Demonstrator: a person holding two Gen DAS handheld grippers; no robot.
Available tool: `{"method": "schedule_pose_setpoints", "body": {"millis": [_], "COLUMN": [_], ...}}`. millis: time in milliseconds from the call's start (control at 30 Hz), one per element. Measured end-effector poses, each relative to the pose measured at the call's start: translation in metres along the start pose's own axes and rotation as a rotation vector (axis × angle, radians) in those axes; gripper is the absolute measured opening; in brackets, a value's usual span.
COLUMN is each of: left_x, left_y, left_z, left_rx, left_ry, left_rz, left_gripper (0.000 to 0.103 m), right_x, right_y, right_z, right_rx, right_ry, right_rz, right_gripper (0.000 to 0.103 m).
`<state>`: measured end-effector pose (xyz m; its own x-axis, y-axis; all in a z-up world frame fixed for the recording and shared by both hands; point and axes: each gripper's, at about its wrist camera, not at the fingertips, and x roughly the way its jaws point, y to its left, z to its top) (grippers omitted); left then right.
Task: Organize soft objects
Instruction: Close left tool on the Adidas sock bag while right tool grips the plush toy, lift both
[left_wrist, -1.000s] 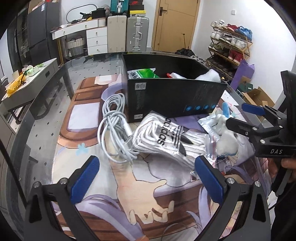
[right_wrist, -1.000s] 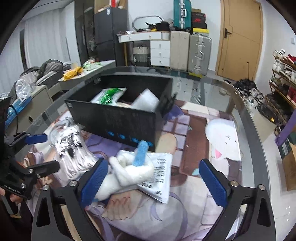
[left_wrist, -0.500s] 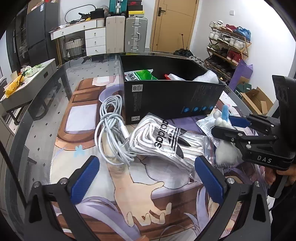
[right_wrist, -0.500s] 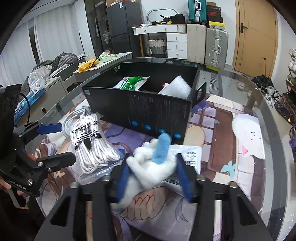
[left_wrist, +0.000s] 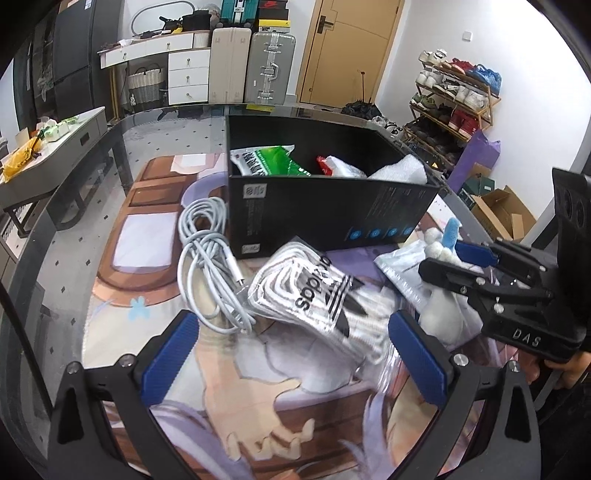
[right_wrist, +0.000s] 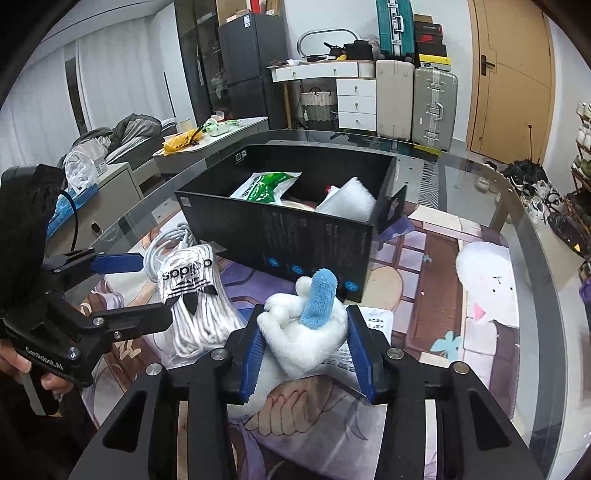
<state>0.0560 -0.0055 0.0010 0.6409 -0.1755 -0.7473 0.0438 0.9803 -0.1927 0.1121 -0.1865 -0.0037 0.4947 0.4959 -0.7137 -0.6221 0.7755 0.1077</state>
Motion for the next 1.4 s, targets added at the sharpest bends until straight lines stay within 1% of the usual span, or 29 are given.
{"method": "schedule_pose_setpoints", "body": {"millis": [100,267,400,467,533,633,800,867,900,967,1000,1033,1067,1100,1167,1267,1400], "left_x": [0.000,-0.005,-0.008,-0.009,-0.007,0.001,0.014,0.020,0.022,0.026,0.027,0.027,0.028,0.028,0.026,0.022,0.014], "left_y": [-0.004,-0.005,-0.009,-0.013,-0.018,-0.024,-0.027,-0.028,-0.028,-0.028,-0.029,-0.029,-0.031,-0.030,-0.030,-0.030,-0.027], "left_z": [0.001,-0.004,-0.007,-0.009,-0.010,-0.011,-0.006,-0.002,-0.001,0.000,0.000,0.000,0.000,-0.001,-0.003,-0.005,-0.006], "left_rx": [0.013,0.020,0.006,0.007,0.008,-0.004,-0.051,-0.065,-0.066,-0.073,-0.069,-0.061,-0.054,-0.053,-0.044,-0.019,-0.004], "left_ry": [0.000,0.014,0.024,0.023,0.036,0.058,0.078,0.080,0.084,0.089,0.076,0.076,0.071,0.069,0.060,0.046,0.032], "left_rz": [0.016,0.021,-0.019,-0.057,-0.071,-0.097,-0.123,-0.113,-0.106,-0.093,-0.077,-0.068,-0.067,-0.070,-0.072,-0.067,-0.072], "left_gripper": [0.103,0.103,0.103,0.101,0.101,0.094,0.090,0.088,0.086,0.072,0.068,0.057,0.049,0.045,0.039,0.034,0.031], "right_x": [-0.003,-0.009,-0.014,-0.016,-0.019,-0.020,-0.022,-0.023,-0.023,-0.023,-0.023,-0.023,-0.023,-0.023,-0.023,-0.023,-0.024], "right_y": [-0.002,-0.010,-0.013,-0.015,-0.016,-0.016,-0.017,-0.017,-0.017,-0.016,-0.016,-0.016,-0.016,-0.016,-0.015,-0.014,-0.011], "right_z": [0.000,-0.001,0.000,0.000,0.000,0.001,0.000,0.000,0.000,0.000,0.000,-0.001,0.000,0.000,0.000,-0.001,0.000], "right_rx": [0.004,0.020,0.028,0.032,0.035,0.039,0.044,0.042,0.042,0.041,0.041,0.041,0.041,0.042,0.041,0.039,0.033], "right_ry": [-0.006,-0.019,-0.027,-0.032,-0.036,-0.043,-0.048,-0.049,-0.049,-0.050,-0.050,-0.049,-0.050,-0.050,-0.050,-0.050,-0.053], "right_rz": [-0.006,-0.009,-0.010,-0.011,-0.013,-0.015,-0.015,-0.015,-0.014,-0.013,-0.013,-0.013,-0.013,-0.013,-0.012,-0.010,-0.012], "right_gripper": [0.043,0.043,0.043,0.043,0.043,0.043,0.043,0.043,0.043,0.043,0.043,0.043,0.043,0.043,0.043,0.043,0.043]}}
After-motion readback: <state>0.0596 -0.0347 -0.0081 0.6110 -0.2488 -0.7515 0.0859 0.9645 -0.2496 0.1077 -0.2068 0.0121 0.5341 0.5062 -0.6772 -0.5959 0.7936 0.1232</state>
